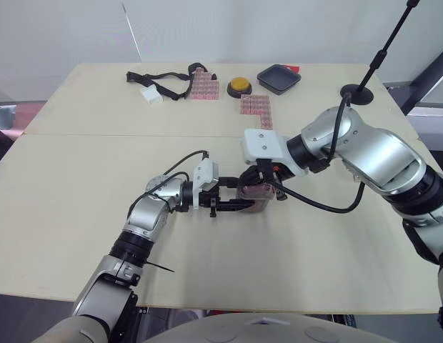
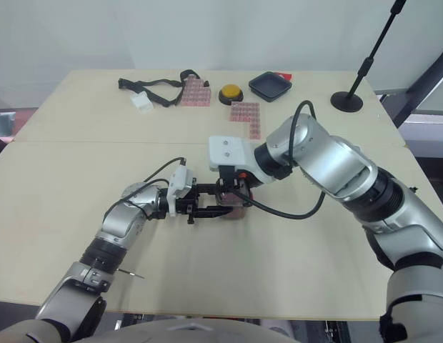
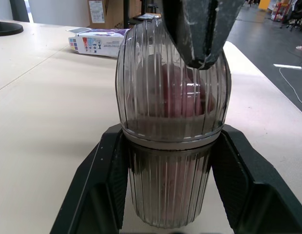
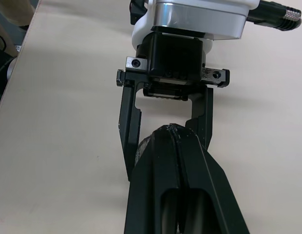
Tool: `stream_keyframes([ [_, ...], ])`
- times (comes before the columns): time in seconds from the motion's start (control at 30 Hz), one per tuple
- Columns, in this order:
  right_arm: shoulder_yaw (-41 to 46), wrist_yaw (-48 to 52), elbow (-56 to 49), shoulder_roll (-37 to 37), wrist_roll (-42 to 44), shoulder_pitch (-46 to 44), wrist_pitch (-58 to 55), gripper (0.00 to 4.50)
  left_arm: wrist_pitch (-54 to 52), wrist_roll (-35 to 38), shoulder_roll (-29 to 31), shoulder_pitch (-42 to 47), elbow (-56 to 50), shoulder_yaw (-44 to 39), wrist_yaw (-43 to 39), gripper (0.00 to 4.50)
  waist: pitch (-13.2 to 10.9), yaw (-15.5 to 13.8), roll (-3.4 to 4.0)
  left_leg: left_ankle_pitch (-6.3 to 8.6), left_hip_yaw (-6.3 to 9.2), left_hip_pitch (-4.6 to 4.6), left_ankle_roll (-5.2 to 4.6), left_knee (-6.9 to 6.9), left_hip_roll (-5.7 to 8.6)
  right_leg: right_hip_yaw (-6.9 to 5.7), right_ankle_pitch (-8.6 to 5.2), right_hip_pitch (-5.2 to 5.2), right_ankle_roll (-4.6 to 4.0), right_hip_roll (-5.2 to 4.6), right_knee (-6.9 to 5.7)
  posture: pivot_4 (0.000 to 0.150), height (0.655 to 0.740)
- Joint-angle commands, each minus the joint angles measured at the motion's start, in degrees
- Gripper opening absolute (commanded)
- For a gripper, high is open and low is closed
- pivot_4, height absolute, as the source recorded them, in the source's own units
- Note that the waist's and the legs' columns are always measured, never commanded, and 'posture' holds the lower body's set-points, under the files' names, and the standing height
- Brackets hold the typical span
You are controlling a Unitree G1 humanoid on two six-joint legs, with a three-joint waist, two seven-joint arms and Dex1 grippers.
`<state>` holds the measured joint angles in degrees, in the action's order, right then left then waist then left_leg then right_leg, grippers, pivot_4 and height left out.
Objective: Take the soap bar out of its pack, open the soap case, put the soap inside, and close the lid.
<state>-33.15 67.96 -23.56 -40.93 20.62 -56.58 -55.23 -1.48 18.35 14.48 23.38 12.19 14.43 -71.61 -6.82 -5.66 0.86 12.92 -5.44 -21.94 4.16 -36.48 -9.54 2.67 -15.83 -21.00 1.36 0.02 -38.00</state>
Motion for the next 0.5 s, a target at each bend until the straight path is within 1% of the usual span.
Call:
stream_keyframes([
  [0.03,1.42,0.65,-1.14,-1.23,-0.01,-1.4,-0.99,0.01,0.78,1.19,-0.02,0.01,-1.93,-0.61,-0.36,1.93,0.0,0.0,0.0,0.0,0.0,0.0,0.0,0.0,0.0,0.0,0.0,0.0,0.0,0.0,0.0,0.15,0.74],
  [0.5,1.35,-2.07,-0.12,3.48,-0.24,-3.6,-2.83,0.01,0.64,1.18,-0.1,-0.21,-2.35,-0.43,-0.4,1.93,0.0,0.05,0.0,0.0,0.0,0.0,0.0,0.0,0.0,0.0,0.0,0.0,0.0,0.0,0.0,0.15,0.74],
])
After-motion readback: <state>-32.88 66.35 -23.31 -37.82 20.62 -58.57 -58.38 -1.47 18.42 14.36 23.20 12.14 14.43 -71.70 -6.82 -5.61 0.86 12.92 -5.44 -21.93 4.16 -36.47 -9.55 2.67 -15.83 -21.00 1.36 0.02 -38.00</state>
